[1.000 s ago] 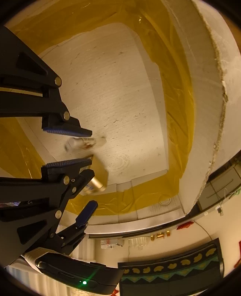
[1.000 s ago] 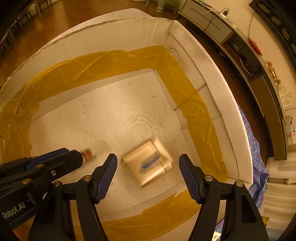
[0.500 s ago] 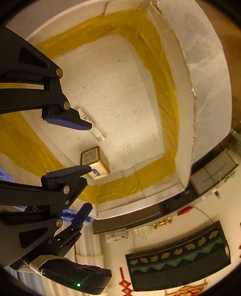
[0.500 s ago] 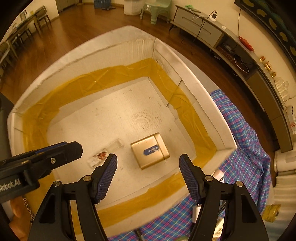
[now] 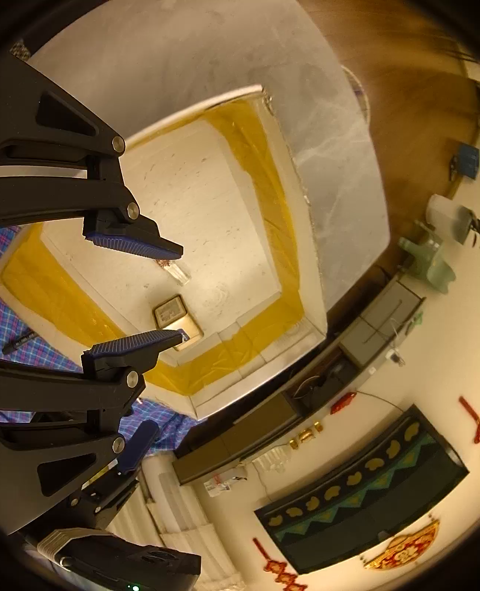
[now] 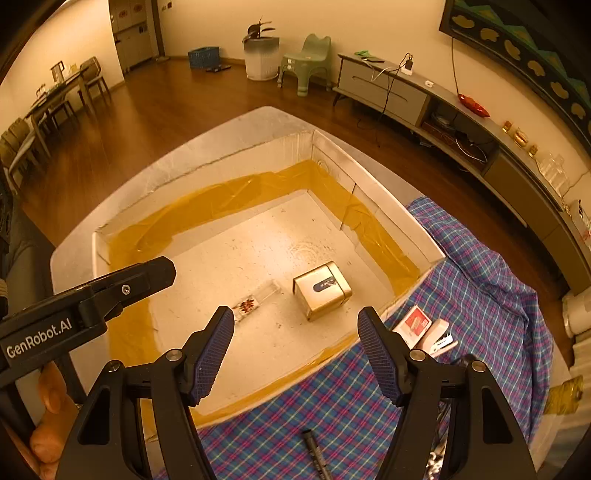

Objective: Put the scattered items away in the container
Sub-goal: 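Withdraw both open tools from the white box back over the table, then grasp the green tape roll with the right tool while the left tool grasps the black marker, then lift and carry the tape roll and black marker over the white box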

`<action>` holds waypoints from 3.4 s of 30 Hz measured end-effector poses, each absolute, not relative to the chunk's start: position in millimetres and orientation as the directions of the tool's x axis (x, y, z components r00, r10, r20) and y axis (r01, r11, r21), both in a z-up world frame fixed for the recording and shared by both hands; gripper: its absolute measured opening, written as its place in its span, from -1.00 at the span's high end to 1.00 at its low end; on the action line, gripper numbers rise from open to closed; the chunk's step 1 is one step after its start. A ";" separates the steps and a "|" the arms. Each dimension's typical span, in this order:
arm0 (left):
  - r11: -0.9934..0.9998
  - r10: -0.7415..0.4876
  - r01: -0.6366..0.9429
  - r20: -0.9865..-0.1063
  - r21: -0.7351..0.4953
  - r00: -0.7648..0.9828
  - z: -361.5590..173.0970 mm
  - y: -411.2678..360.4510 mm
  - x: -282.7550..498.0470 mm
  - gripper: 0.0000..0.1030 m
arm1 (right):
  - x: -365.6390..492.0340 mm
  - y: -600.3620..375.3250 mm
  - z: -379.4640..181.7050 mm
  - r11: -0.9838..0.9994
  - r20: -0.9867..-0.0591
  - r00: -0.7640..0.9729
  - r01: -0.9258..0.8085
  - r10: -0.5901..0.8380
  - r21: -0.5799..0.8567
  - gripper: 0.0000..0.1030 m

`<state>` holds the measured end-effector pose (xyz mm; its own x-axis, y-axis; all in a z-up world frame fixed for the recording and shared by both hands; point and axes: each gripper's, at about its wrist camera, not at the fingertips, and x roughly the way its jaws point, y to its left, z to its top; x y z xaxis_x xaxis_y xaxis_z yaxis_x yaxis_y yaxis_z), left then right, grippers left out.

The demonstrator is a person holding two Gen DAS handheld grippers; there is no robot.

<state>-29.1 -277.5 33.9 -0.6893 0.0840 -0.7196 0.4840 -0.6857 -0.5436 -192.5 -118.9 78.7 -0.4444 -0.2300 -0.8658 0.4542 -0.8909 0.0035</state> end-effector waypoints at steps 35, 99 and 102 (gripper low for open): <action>-0.967 0.155 0.093 -0.839 -0.237 -0.522 -51.6 -48.2 -11.0 0.07 | -64.8 88.3 -57.3 -0.972 -0.824 -0.520 0.168 -0.226 0.161 0.31; -0.909 0.290 -0.021 -0.595 -0.417 -0.750 35.5 -108.7 6.0 0.74 | -52.0 31.8 40.7 -0.941 -0.667 -0.664 0.243 -0.337 0.234 0.71; -0.898 0.290 -0.013 -0.570 -0.439 -0.768 45.6 -122.3 9.3 0.74 | -55.3 21.5 54.6 -0.942 -0.660 -0.673 0.258 -0.334 0.214 0.71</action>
<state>9.3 -122.3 45.6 -0.7684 0.2900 -0.5704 -0.0132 -0.8984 -0.4390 -55.3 21.5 54.6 -0.6731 -0.3338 -0.6599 0.2576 -0.9423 0.2138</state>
